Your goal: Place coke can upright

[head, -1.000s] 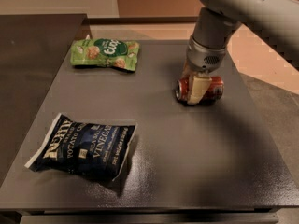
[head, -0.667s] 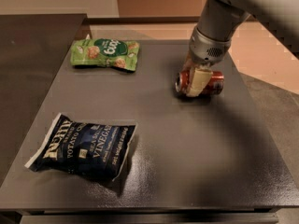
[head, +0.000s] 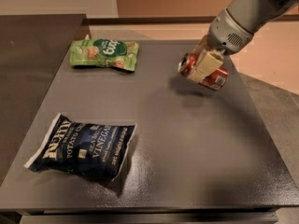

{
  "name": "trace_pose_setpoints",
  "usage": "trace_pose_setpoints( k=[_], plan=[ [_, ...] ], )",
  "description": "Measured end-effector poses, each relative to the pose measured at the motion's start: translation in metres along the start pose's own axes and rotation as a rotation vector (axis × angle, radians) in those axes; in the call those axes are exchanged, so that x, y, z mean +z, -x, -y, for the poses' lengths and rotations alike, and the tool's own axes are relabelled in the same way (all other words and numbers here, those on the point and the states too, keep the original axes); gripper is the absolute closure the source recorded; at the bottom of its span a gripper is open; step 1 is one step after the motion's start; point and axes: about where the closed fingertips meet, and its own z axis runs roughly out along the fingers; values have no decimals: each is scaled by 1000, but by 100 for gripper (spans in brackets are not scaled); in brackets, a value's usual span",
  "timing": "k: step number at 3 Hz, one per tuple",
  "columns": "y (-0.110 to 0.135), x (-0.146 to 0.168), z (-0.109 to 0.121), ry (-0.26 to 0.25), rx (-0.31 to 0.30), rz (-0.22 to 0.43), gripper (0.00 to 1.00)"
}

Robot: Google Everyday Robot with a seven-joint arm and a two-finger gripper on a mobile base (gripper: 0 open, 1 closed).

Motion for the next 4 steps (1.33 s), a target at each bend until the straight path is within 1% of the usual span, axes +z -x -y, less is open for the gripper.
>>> trace_pose_setpoints(
  k=[1,2,3,4],
  plan=[
    [4,-10,-6,-14,88,213,100],
    [12,-18,-10,-23,127,417,100],
    [22,-25,-13,-33,135,588,100],
    [28,-31,-12,-48,144,721,100]
  ],
)
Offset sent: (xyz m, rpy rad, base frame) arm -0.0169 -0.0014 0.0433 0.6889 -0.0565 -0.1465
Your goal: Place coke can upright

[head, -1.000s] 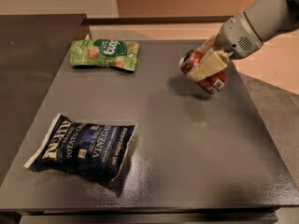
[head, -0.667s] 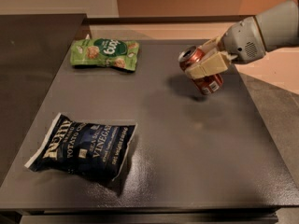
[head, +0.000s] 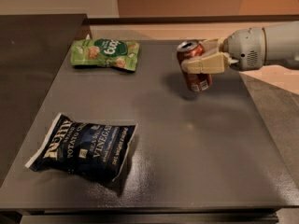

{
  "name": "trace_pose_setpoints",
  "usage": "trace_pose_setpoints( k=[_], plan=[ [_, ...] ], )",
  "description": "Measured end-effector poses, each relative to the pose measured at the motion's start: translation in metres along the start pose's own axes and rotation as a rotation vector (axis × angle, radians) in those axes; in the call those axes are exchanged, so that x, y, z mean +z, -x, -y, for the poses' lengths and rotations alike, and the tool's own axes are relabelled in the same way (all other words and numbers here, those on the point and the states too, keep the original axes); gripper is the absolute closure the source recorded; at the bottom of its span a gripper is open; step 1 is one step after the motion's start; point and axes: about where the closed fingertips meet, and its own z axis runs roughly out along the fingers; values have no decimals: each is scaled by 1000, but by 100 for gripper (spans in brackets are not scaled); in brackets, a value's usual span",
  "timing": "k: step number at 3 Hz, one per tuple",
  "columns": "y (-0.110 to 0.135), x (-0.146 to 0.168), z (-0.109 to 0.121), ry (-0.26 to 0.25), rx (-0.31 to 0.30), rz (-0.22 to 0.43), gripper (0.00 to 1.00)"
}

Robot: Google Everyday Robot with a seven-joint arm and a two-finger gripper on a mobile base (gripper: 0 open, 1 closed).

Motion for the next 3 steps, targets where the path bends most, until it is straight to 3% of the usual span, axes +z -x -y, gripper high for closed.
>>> trace_pose_setpoints(
  k=[1,3],
  plan=[
    [0,-1,-1,-17,10,114,100],
    [-7,-1,0,-42,28,275,100]
  ],
)
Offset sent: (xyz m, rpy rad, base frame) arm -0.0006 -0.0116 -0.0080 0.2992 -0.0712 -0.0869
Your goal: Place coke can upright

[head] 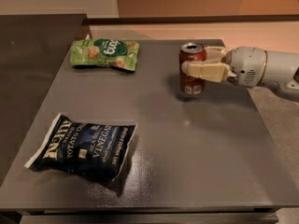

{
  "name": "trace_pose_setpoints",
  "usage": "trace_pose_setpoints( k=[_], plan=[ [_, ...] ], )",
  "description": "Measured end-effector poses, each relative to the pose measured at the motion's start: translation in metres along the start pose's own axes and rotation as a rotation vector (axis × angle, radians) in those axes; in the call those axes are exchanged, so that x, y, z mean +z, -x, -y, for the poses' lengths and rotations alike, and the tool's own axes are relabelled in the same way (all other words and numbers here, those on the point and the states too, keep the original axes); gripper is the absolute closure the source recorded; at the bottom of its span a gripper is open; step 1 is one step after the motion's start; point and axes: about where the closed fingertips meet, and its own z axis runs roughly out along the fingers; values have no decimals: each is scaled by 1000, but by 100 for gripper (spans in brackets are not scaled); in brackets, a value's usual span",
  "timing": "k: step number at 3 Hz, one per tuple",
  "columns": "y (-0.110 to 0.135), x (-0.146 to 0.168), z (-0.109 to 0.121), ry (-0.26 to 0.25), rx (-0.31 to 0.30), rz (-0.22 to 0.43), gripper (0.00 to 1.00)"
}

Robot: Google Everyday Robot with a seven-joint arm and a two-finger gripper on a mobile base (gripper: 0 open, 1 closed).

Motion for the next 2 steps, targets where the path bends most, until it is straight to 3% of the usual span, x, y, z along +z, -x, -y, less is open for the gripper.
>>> trace_pose_setpoints(
  k=[2],
  plan=[
    [-14,-1,0,4,-1,79,100]
  ],
)
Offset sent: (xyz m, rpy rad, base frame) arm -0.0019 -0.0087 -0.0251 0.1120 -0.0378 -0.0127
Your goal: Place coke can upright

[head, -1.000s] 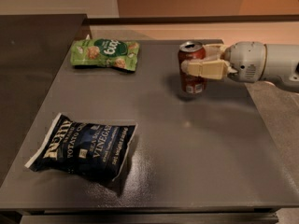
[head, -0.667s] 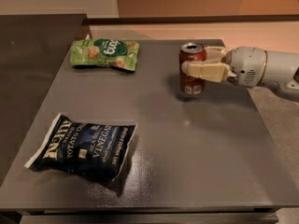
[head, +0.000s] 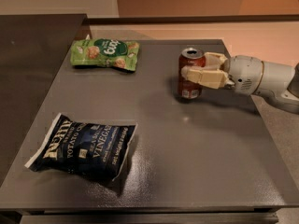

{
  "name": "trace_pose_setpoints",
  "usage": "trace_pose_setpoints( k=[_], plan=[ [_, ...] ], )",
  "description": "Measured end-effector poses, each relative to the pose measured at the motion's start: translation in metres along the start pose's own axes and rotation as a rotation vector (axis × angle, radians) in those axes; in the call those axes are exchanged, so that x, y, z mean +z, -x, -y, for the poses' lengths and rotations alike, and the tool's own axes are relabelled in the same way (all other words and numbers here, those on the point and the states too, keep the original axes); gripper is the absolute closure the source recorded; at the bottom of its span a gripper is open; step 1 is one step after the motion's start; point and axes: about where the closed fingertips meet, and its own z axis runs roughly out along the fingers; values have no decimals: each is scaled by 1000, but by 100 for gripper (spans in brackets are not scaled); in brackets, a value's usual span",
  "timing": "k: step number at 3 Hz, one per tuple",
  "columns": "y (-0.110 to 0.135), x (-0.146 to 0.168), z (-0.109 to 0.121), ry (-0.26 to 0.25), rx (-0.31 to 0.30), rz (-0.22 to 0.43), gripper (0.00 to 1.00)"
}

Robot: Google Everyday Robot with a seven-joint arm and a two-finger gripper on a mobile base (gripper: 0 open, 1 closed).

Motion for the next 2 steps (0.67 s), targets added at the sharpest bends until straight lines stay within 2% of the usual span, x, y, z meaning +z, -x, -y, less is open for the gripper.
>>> trace_pose_setpoints(
  k=[1,2],
  plan=[
    [-9,-1,0,2,1,12,100],
    [-17,-2,0,7,-5,22,82]
  ],
)
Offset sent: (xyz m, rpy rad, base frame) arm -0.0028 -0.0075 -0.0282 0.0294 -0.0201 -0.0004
